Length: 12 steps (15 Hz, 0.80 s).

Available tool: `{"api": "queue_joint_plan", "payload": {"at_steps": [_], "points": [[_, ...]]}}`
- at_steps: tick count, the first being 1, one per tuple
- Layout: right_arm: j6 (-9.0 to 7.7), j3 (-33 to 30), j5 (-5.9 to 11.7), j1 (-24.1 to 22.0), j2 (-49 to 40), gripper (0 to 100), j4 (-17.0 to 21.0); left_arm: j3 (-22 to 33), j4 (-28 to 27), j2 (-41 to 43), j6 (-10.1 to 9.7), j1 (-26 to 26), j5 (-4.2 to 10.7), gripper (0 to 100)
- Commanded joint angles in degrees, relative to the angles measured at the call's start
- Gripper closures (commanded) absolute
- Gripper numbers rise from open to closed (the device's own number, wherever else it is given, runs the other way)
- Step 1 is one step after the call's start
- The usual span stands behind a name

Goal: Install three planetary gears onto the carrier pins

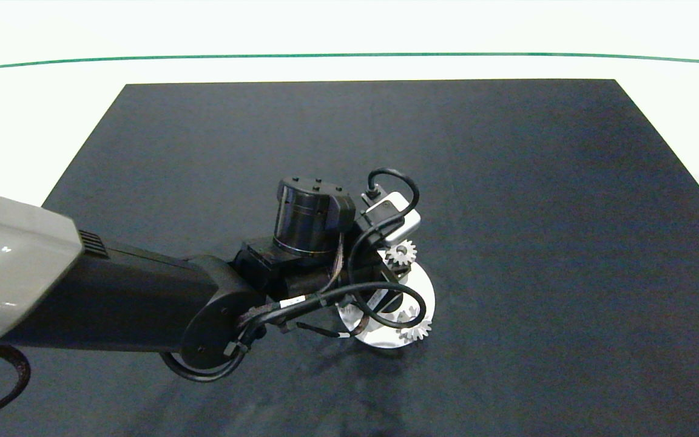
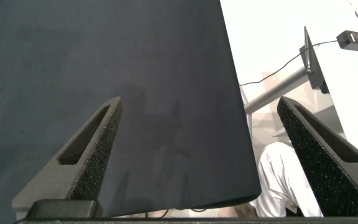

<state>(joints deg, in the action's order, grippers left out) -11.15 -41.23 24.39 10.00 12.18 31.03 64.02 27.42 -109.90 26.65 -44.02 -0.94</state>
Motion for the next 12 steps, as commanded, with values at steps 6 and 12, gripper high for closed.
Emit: {"api": "queue_joint_plan", "payload": {"at_steps": [6,12], "points": [[-0.1,0.0,0.13,0.0,0.0,0,0.3,0.0,0.2,-0.1,0.07,0.2,0.06,0],[-0.1,-0.1,0.13,-0.1,0.2,0,0.1,-3.0,0.2,2.4,0.07,1.4,0.06,0]]}}
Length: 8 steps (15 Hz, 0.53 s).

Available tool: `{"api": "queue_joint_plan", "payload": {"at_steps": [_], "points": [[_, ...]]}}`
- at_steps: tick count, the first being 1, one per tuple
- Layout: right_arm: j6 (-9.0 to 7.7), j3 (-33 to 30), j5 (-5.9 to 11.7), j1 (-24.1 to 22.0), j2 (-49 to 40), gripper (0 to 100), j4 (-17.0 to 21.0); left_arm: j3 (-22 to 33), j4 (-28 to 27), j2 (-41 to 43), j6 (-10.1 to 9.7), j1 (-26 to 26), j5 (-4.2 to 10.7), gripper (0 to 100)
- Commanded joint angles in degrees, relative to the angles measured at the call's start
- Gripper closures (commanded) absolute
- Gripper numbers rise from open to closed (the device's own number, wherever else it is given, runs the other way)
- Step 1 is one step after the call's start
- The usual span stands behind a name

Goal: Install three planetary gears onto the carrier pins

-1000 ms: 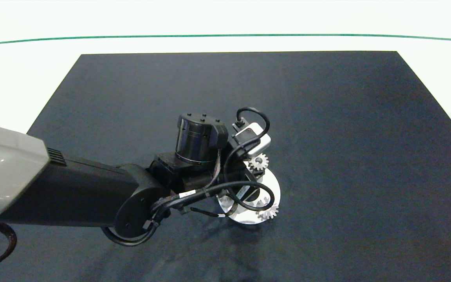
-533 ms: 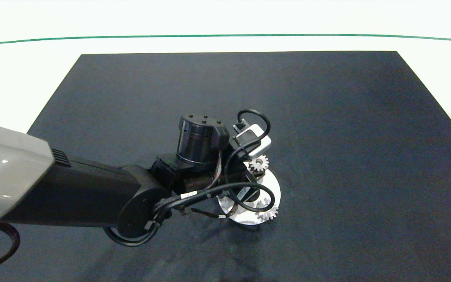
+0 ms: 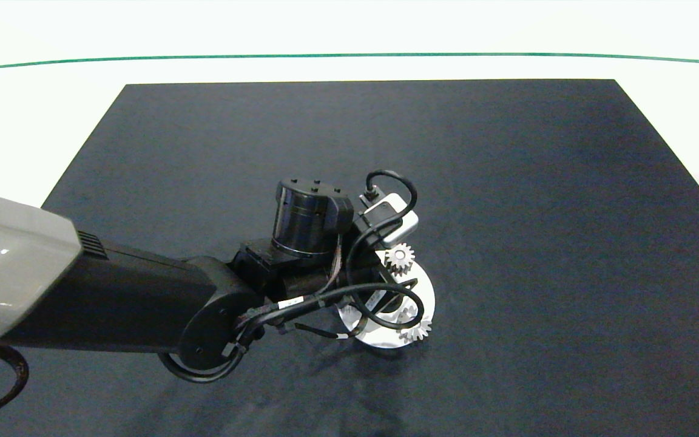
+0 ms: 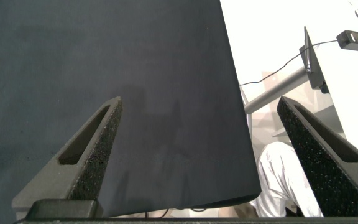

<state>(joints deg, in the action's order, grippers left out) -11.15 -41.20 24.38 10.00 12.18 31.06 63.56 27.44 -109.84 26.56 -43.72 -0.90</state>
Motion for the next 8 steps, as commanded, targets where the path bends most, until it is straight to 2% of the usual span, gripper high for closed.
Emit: {"api": "queue_joint_plan", "payload": {"at_steps": [1,3,5,7,8], "points": [[-0.1,-0.1,0.05,-0.1,0.7,0,0.1,-3.2,-0.2,5.2,0.16,2.6,0.02,0],[-0.1,-0.1,-0.04,-0.4,0.9,0,0.0,-2.2,-2.6,9.6,0.16,6.4,0.02,0],[-0.01,-1.9,0.14,-1.9,2.0,0,0.0,-0.8,-14.5,20.3,-0.28,12.8,-0.06,0],[-0.01,-3.9,0.14,-3.8,3.8,0,-0.1,-1.4,-18.6,28.4,-2.92,16.6,0.11,0],[-0.01,-4.9,0.05,-5.2,5.2,0,-0.3,-2.2,-20.6,33.1,-4.85,19.0,0.29,0]]}}
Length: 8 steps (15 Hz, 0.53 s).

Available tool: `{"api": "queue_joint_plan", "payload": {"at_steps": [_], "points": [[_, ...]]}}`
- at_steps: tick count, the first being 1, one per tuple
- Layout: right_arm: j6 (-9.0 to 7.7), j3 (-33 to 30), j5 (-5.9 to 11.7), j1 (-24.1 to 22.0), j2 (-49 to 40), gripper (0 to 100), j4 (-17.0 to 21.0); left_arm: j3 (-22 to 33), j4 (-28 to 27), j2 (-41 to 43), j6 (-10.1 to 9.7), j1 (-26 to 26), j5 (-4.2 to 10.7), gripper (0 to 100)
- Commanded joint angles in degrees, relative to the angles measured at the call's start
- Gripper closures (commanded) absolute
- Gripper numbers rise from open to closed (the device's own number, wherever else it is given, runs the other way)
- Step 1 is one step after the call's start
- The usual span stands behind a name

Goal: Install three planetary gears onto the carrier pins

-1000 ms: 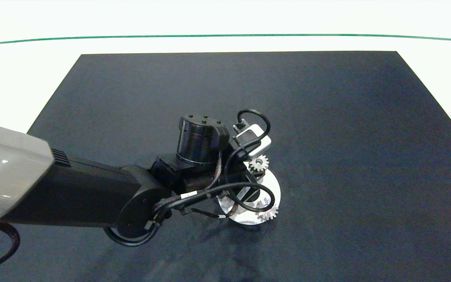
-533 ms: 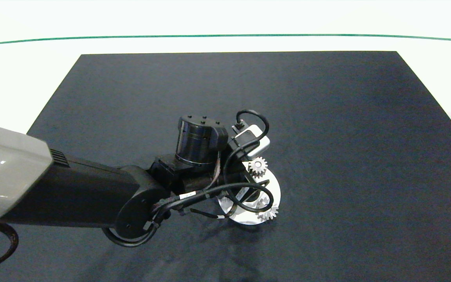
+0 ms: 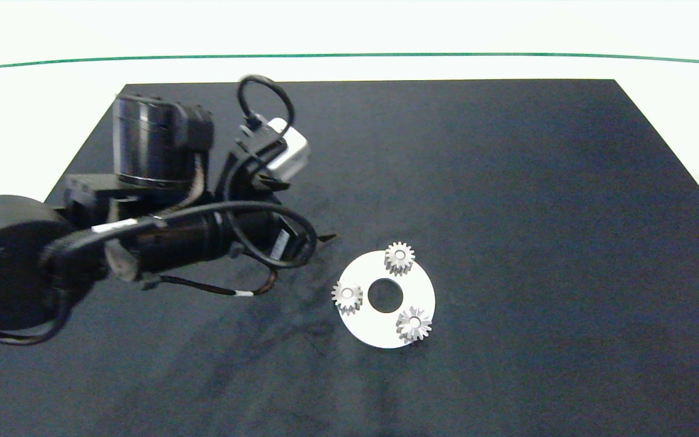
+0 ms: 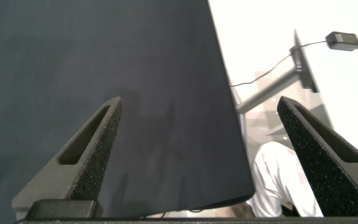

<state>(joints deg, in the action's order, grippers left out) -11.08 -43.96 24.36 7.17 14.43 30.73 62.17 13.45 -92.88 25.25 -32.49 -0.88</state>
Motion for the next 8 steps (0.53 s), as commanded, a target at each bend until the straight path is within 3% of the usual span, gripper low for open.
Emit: {"api": "queue_joint_plan", "payload": {"at_steps": [1,2,5,8], "points": [[-0.08,-2.9,0.08,-3.2,3.7,0,-0.1,-1.4,-8.4,18.9,-4.68,9.3,0.44,0],[-0.08,-3.6,0.08,-4.9,3.8,0,0.1,-2.7,-13.4,27.0,-7.23,13.0,0.61,0],[-0.17,-2.5,0.16,-5.9,1.0,0,1.4,-6.4,-25.0,44.1,-7.84,20.1,1.93,0],[-0.26,-2.1,-0.01,-5.9,-3.7,0,5.9,-14.0,-29.3,58.4,-8.64,27.7,1.93,0]]}}
